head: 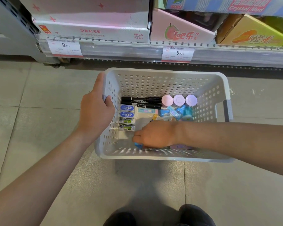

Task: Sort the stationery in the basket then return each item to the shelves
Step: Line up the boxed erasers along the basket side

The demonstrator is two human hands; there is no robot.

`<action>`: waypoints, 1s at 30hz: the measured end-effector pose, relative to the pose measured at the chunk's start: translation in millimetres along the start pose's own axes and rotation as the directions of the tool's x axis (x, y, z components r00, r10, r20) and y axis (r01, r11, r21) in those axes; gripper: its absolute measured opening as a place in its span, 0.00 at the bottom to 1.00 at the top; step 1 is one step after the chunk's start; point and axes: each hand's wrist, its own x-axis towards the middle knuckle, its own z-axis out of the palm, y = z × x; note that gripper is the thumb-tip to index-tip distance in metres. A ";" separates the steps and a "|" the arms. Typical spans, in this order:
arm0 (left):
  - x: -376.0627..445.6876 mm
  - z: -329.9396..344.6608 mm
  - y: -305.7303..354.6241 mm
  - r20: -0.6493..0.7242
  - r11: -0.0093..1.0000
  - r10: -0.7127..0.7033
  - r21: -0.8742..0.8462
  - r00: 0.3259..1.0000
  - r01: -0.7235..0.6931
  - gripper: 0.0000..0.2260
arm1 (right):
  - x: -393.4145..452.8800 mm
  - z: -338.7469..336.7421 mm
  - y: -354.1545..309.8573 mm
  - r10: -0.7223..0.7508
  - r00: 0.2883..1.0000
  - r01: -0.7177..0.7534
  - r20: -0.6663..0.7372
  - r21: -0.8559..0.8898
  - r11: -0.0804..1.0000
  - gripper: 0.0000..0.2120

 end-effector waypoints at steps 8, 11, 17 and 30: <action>-1.9 -2.2 7.3 0.013 1.000 -0.005 0.002 1.000 0.005 0.28 | -28.0 -2.2 14.3 0.059 0.939 -0.086 0.338 0.067 0.994 0.20; -1.7 -1.8 6.4 0.005 1.000 -0.007 -0.002 1.000 0.007 0.28 | -33.2 0.3 23.1 0.157 0.926 -0.233 0.343 0.192 0.954 0.23; -0.8 -1.0 4.4 -0.013 1.000 -0.010 0.003 1.000 0.010 0.28 | -13.1 6.7 40.1 0.436 0.900 -0.436 0.018 0.066 0.898 0.24; -0.8 0.3 4.7 -0.005 1.000 -0.009 0.008 1.000 0.009 0.28 | -8.9 4.8 39.1 0.344 0.935 -0.329 0.086 -0.149 0.932 0.26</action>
